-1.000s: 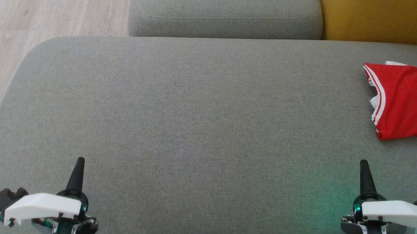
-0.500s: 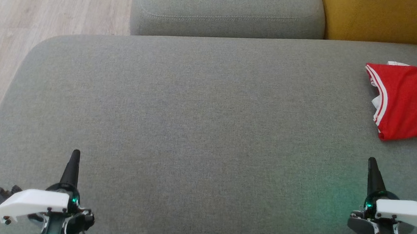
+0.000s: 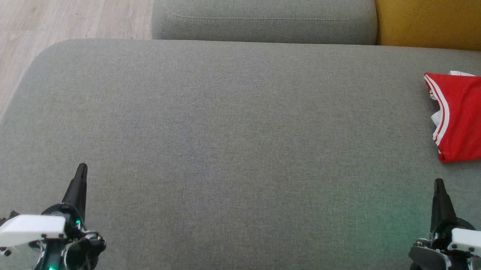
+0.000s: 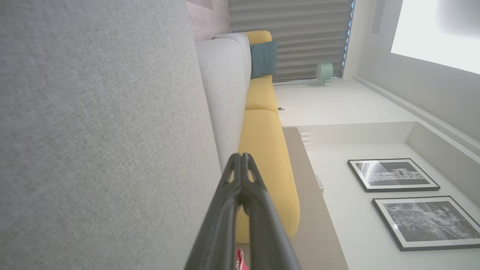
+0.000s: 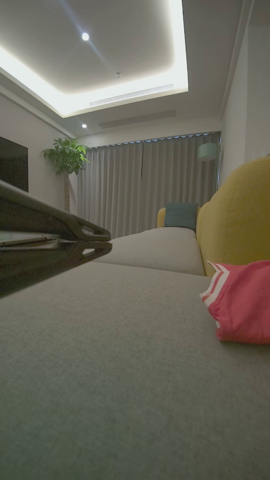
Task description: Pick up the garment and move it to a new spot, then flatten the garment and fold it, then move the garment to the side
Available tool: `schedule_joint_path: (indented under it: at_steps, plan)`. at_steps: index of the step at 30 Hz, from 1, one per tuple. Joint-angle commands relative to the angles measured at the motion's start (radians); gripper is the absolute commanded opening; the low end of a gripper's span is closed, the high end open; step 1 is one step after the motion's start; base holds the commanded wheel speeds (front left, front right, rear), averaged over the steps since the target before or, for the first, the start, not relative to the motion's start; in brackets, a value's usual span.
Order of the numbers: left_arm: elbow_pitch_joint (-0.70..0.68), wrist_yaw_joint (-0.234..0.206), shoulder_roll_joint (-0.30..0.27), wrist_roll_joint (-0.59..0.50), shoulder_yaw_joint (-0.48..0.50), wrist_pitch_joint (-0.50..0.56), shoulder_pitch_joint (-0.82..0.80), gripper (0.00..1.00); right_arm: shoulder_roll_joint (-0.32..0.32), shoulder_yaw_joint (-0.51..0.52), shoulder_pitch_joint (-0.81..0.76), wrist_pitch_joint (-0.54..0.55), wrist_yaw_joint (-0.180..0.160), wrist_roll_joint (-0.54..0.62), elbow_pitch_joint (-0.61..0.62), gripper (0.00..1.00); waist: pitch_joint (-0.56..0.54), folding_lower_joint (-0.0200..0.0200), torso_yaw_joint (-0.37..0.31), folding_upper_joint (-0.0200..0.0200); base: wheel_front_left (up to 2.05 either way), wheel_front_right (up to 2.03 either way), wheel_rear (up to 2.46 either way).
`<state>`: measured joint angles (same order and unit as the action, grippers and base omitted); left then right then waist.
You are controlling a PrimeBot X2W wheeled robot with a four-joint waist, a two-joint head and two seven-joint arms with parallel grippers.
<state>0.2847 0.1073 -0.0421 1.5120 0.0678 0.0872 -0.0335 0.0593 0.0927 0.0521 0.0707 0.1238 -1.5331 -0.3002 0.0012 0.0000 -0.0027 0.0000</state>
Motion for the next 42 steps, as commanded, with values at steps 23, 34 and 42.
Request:
schedule_joint_path:
  at_steps: [23,34,42]
  plan:
    - [-0.039,0.023,-0.008,0.097,0.046,0.026,-0.075,0.00,0.001,0.007,0.054,0.031,0.007,-0.087,0.056,0.00,0.002,0.0000,0.003,0.0000,0.00,0.00,0.00]
    - [-0.039,0.023,-0.008,0.097,0.046,0.026,-0.075,0.00,0.000,0.009,0.055,0.033,0.007,-0.085,0.056,0.00,0.002,0.0000,0.003,0.0000,0.00,0.00,0.00]
    - [-0.039,0.023,-0.008,0.097,0.046,0.026,-0.075,0.00,-0.001,0.010,0.055,0.034,0.007,-0.084,0.056,0.00,0.002,0.0000,0.003,0.0000,0.00,0.00,0.00]
